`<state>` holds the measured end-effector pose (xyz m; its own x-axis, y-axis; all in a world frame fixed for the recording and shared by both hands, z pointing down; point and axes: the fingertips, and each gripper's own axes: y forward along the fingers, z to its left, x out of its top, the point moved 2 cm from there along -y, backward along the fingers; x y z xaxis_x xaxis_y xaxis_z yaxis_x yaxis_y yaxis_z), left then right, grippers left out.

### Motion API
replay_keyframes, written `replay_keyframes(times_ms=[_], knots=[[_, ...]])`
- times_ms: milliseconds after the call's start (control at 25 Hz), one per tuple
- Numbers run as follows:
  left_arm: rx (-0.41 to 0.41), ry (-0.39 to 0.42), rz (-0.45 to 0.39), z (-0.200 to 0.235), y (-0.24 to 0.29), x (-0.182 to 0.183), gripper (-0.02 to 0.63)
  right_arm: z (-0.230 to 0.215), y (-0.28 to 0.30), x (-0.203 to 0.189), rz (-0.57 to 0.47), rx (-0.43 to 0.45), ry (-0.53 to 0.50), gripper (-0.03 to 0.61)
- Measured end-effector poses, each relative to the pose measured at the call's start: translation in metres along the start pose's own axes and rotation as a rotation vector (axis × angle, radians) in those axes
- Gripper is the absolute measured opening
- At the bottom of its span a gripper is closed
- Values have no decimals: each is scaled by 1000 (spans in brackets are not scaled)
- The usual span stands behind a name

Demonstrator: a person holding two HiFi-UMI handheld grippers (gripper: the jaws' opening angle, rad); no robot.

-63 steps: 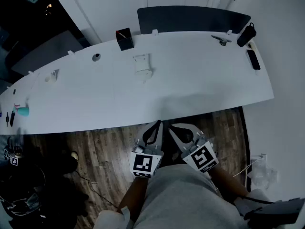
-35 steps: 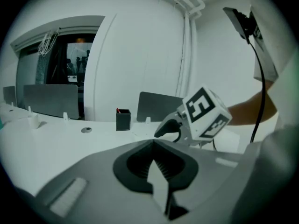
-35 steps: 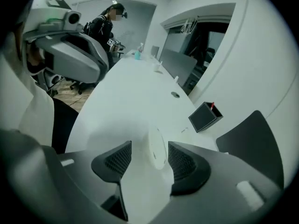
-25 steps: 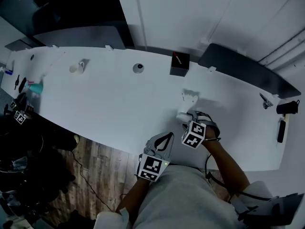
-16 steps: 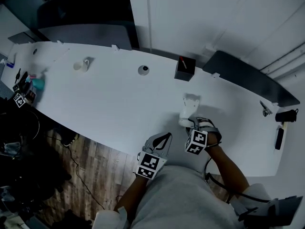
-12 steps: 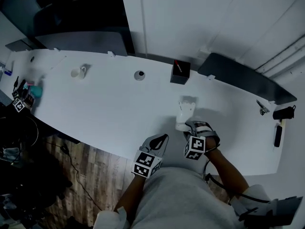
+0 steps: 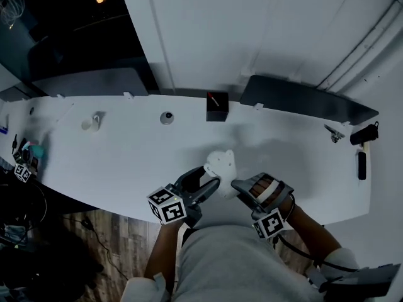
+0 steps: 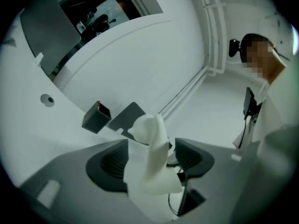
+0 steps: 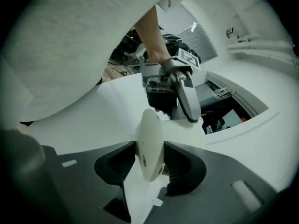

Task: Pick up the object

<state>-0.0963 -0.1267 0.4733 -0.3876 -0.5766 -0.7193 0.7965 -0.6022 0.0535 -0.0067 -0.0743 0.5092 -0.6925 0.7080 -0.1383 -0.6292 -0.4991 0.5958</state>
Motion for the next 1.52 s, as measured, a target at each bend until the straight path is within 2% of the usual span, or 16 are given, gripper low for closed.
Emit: replay_keyframes(times_ms=[160,240,360,480,600,680,760,840,920,1040,1120,1160,1200,1280,1360,1520], knots=[[-121,19,36,-26,22,1,321,-8,-13,9,-39,-20,-24,193],[-139,49,62,-33,29,-5,292,-12,-16,12,-47,-34,-34,193],[-96,147,70,-36,34,-10,180,-12,-19,12,-54,-40,-39,195],[-46,252,50,-41,36,-8,156,-13,-18,7,-48,-53,-30,199],[72,460,35,-39,33,2,141,-18,-27,4,-69,-81,46,199],[156,653,44,-37,27,11,140,-21,-34,-4,-89,-71,225,199],[215,854,69,-39,22,17,140,-28,-40,-14,-116,-45,476,199],[256,1020,102,-46,21,19,140,-39,-43,-22,-159,-22,713,203],[290,1142,121,-53,21,18,140,-53,-45,-24,-219,-1,930,210],[343,1269,146,-57,25,13,140,-78,-50,-25,-299,-11,1226,202],[393,1316,158,-57,26,9,140,-93,-56,-23,-350,-39,1372,156],[413,1321,155,-57,26,7,140,-99,-60,-22,-371,-59,1405,127],[426,1310,144,-58,26,6,140,-103,-63,-22,-381,-87,1400,92],[437,1272,118,-61,26,5,140,-106,-64,-23,-358,-147,1322,3],[441,1269,115,-63,26,4,140,-106,-60,-24,-310,-176,1266,0],[423,1275,120,-68,28,1,140,-108,-54,-21,-289,-209,1285,0]])
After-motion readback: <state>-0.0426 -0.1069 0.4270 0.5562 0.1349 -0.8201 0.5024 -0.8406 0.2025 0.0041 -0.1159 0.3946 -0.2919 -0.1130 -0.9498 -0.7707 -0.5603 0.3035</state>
